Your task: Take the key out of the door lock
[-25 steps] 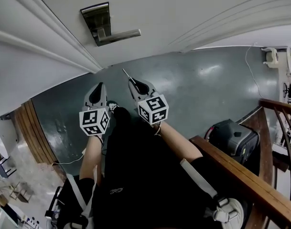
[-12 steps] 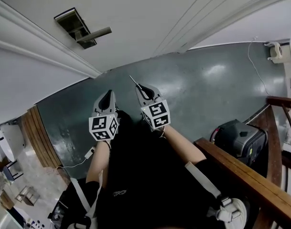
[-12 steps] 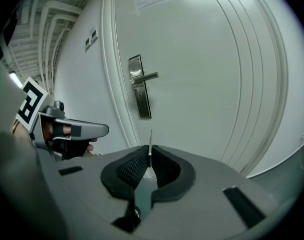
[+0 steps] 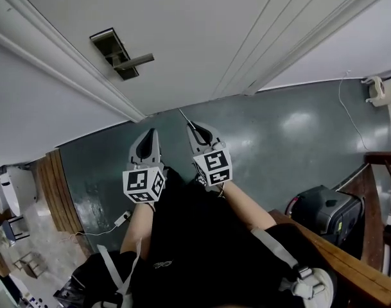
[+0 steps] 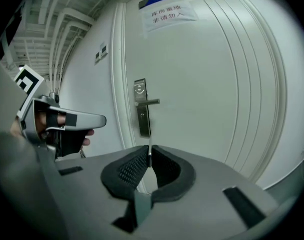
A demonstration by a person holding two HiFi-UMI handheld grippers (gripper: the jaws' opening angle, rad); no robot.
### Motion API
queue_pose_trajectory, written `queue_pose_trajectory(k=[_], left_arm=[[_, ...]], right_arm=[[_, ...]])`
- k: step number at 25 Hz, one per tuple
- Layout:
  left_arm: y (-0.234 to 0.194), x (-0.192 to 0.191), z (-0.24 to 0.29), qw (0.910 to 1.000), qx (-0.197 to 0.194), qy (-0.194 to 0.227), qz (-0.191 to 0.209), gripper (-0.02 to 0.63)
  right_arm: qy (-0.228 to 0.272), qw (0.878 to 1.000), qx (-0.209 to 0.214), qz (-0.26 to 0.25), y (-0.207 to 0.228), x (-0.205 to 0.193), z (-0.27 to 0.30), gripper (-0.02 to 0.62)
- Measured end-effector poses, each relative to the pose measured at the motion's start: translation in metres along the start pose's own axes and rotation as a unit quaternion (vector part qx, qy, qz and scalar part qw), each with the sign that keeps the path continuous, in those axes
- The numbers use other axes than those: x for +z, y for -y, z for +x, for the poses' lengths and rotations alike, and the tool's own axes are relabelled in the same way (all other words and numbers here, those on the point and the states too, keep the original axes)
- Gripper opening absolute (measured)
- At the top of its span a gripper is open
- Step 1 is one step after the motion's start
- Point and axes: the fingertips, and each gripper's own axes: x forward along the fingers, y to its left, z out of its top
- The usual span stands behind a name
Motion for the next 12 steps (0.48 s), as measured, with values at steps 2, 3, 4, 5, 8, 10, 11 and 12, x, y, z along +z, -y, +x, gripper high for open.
queue_pose_trajectory(k=[2,3,4,5,8,10,11,12], left_arm=[[0.0,0.021,-0.003,0.9997,0.004,0.023,0.008,0.023],[-0.001,0.031,-0.004,0.9993,0.006,0.035,0.013,0.023],[-0.001,0.041,-0.005,0.9988,0.008,0.046,0.017,0.023],[-0.002,0.051,-0.006,0.9982,0.01,0.056,0.02,0.023],[-0.005,0.077,-0.007,0.996,0.016,0.082,0.032,0.023],[-0.008,0.091,-0.006,0.9944,0.019,0.095,0.043,0.023],[-0.01,0.096,-0.007,0.9936,0.021,0.1,0.048,0.023],[-0.012,0.101,-0.008,0.9929,0.024,0.104,0.052,0.023]], right_arm=[[0.024,1.0,0.002,-0.015,-0.003,0.022,-0.001,0.031],[0.036,0.999,0.003,-0.023,-0.005,0.034,-0.001,0.031],[0.049,0.998,0.004,-0.03,-0.006,0.046,-0.002,0.032],[0.061,0.997,0.004,-0.035,-0.007,0.058,-0.002,0.031],[0.094,0.995,0.003,-0.042,-0.009,0.091,-0.003,0.031],[0.113,0.992,0.001,-0.048,-0.008,0.112,-0.005,0.031],[0.122,0.991,-0.001,-0.053,-0.009,0.121,-0.007,0.031],[0.13,0.99,-0.004,-0.06,-0.009,0.129,-0.01,0.031]])
